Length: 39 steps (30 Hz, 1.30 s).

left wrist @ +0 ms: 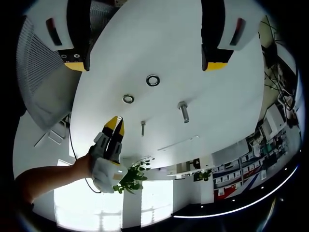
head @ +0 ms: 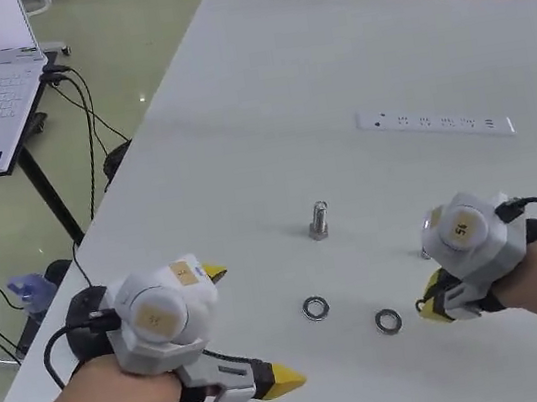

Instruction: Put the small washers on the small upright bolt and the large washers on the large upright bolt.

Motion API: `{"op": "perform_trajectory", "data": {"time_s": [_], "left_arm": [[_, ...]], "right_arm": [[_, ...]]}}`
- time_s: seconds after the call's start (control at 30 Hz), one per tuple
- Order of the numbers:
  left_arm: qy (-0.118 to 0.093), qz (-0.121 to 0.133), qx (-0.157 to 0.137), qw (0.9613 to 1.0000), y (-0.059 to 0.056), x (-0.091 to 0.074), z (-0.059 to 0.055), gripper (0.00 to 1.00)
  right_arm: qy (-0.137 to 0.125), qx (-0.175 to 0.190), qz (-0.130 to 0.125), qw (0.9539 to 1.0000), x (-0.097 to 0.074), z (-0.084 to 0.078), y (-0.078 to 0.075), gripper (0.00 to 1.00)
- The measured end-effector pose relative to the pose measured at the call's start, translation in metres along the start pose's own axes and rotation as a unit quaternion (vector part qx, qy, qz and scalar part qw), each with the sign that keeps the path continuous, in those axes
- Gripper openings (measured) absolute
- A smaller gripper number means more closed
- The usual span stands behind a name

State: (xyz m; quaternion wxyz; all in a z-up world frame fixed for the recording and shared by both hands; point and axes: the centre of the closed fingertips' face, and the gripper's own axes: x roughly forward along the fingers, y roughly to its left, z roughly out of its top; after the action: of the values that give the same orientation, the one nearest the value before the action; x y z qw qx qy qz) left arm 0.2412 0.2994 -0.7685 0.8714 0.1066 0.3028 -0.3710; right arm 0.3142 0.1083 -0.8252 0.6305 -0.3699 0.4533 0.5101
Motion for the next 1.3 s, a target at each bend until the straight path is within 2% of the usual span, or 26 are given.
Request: {"op": "perform_trajectory", "data": {"time_s": [0.13,0.37,0.63,1.13,1.3], "left_arm": [[0.005,0.002,-0.001,1.0,0.002,0.001,-0.002,0.96],[0.01,0.0,-0.004,0.9999,0.0,0.003,-0.004,0.96],[0.014,-0.001,-0.003,0.9999,0.003,0.003,-0.006,0.96],[0.022,-0.002,-0.005,0.9997,0.004,0.003,-0.009,0.96],[0.024,-0.003,-0.004,0.9997,0.005,0.003,-0.009,0.95]], "right_arm": [[0.002,0.015,-0.015,0.9998,-0.01,-0.01,-0.02,0.12],[0.003,0.029,-0.034,0.999,-0.021,-0.017,-0.053,0.12],[0.007,0.029,-0.043,0.9986,-0.028,-0.012,-0.066,0.12],[0.001,0.026,-0.054,0.9982,-0.027,0.003,-0.092,0.12],[-0.003,0.025,-0.051,0.9984,-0.025,0.009,-0.095,0.12]]}}
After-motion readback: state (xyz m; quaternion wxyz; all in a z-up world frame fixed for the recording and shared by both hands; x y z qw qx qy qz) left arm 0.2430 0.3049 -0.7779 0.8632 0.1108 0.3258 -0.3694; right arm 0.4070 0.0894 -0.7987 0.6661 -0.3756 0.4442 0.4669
